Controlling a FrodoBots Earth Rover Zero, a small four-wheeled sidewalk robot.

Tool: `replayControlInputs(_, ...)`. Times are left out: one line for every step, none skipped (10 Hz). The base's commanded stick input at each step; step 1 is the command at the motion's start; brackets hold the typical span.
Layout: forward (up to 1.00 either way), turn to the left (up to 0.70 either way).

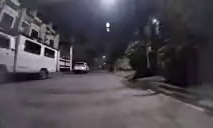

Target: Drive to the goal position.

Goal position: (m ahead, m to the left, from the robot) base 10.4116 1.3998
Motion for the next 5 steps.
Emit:
replayControlInputs(1.00,0.00)
replayControlInputs(1.00,0.00)
replayControlInputs(1.00,0.00)
replayControlInputs(1.00,0.00)
replayControlInputs(1.00,0.00)
